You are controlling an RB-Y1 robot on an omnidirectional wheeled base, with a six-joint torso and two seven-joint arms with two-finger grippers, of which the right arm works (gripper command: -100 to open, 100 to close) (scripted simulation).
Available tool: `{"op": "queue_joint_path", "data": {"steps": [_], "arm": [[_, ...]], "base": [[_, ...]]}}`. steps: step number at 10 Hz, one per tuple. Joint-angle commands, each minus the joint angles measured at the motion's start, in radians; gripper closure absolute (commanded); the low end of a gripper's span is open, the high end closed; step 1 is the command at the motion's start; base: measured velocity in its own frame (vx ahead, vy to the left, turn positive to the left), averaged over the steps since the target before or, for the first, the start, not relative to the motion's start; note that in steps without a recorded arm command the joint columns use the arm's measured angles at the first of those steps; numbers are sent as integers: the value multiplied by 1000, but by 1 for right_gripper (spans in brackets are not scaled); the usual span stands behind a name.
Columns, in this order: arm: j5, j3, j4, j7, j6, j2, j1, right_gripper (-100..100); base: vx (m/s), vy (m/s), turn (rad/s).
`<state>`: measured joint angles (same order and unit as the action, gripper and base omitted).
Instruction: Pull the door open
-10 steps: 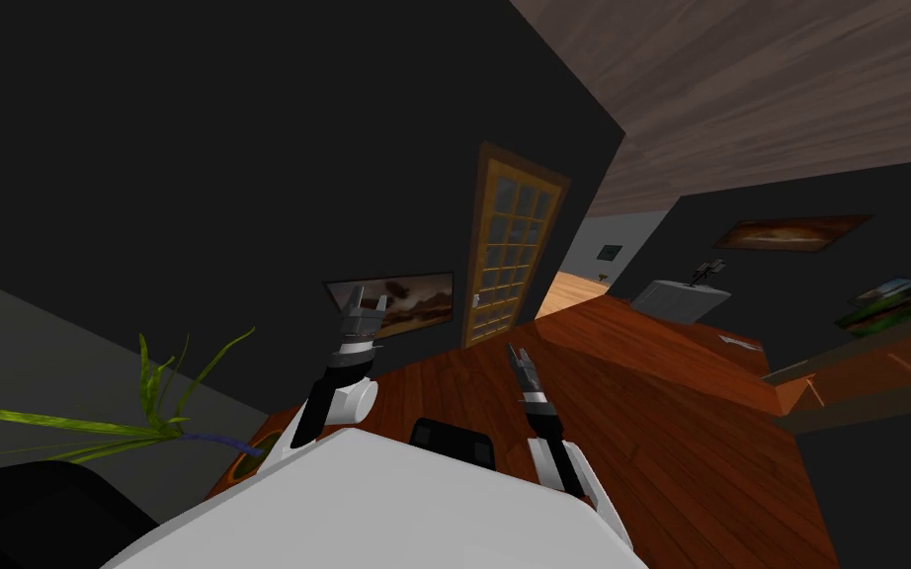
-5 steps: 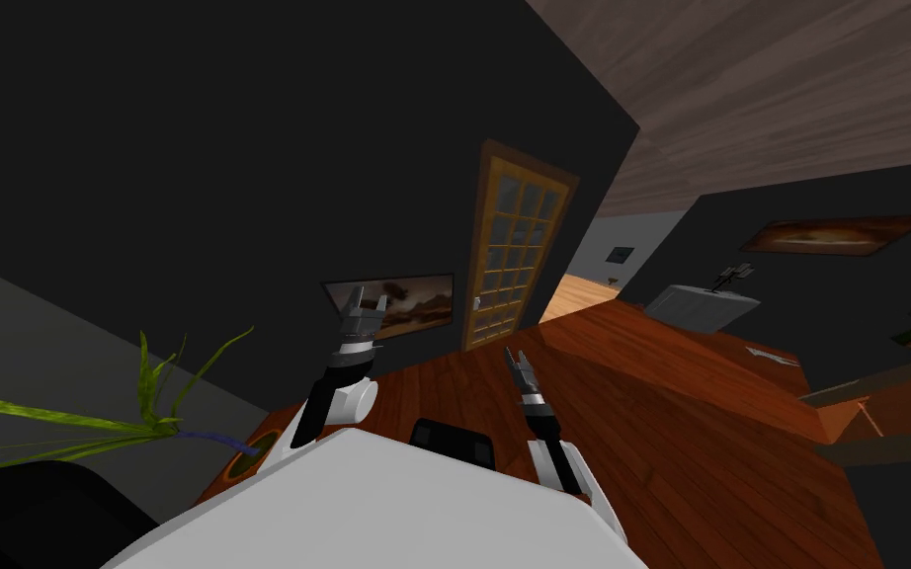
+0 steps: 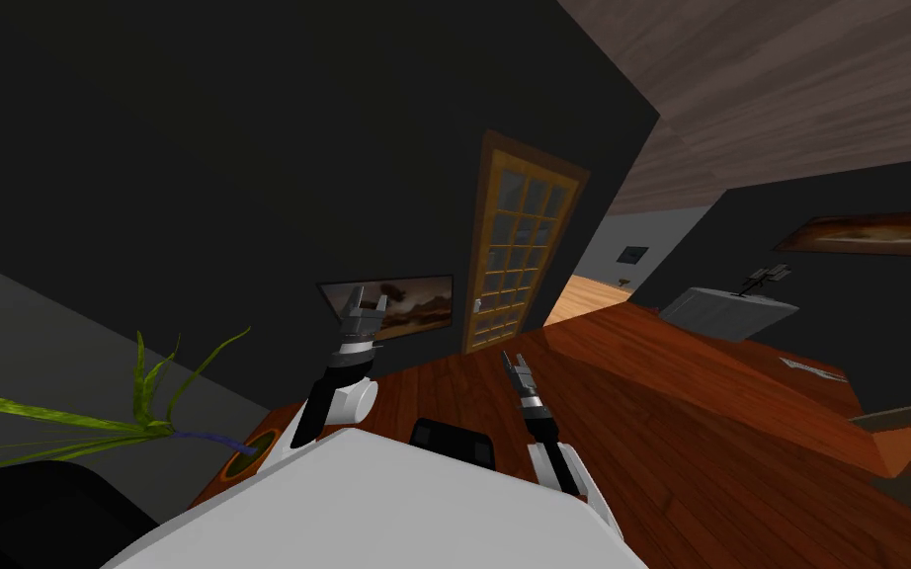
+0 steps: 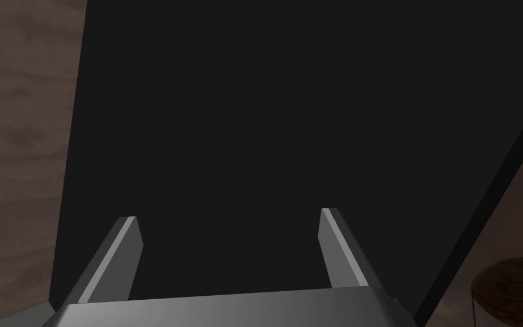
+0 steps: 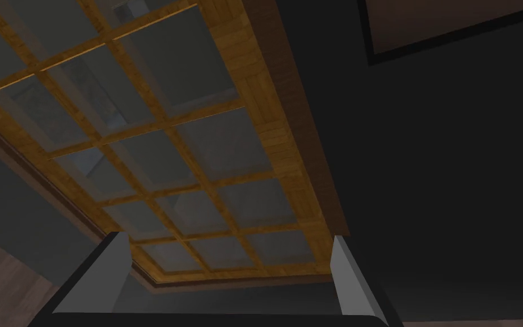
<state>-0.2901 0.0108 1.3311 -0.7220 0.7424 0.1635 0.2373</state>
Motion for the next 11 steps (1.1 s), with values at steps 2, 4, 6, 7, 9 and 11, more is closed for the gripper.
{"op": "queue_joint_path", "data": {"steps": [2,4,6,7,9,11], "arm": [[-12,-1,-64,-43,26,10,-23,-100],[-19,-2,-101,-67,41,14,-35,-100],[-26,-3,-137,-90,55,17,-47,-100],[-29,-3,-154,-101,63,19,-53,-100],[-39,-4,-207,-135,84,24,-70,-100],[-45,-4,-240,-157,98,28,-81,-100]], "base": [[111,-47,89],[86,-67,49],[83,-45,44],[75,-30,53],[118,-56,70],[92,-38,47]]}}
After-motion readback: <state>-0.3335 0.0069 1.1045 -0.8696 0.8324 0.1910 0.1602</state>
